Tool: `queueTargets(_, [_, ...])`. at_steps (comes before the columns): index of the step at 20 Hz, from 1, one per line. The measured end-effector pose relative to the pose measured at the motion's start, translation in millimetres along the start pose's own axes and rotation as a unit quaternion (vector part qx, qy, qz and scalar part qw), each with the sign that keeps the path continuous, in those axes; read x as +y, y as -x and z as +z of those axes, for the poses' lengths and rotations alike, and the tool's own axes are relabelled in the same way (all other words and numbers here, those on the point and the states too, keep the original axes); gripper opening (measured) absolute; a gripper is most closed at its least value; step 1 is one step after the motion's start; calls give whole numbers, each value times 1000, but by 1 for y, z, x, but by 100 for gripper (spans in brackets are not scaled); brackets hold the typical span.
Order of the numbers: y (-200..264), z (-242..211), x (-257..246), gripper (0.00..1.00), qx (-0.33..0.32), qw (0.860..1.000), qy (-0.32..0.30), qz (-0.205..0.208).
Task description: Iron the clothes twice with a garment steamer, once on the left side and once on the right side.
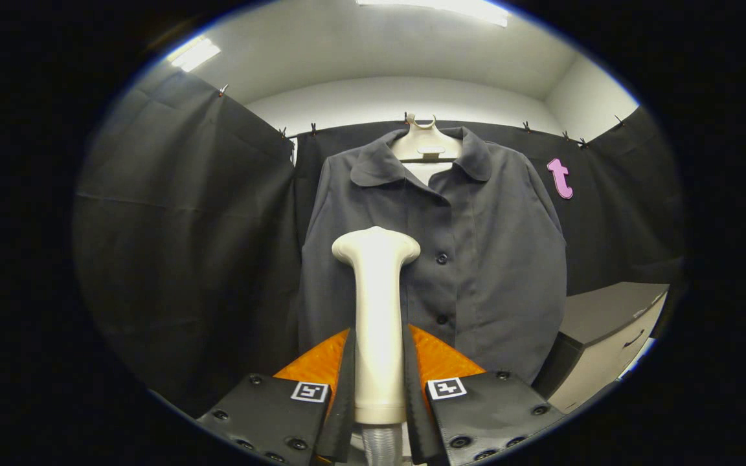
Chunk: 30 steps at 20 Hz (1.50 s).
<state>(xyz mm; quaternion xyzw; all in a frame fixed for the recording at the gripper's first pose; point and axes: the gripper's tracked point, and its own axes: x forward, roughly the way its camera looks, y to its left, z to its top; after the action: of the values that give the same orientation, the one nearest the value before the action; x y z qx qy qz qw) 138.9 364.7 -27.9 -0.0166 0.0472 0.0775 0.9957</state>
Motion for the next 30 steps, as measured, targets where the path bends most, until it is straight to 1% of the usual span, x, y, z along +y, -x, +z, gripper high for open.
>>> queueTargets(8, [20, -55, -8, 42, 58, 998, -1, 4])
queueTargets(16, [48, -125, -7, 42, 135, 991, 1, 15])
queueTargets(19, [59, -151, -3, 42, 159, 987, 5, 26])
queueTargets(22, [69, -176, 4, 42, 183, 982, -7, 48])
queueTargets(30, [83, -213, 5, 42, 220, 974, 5, 57])
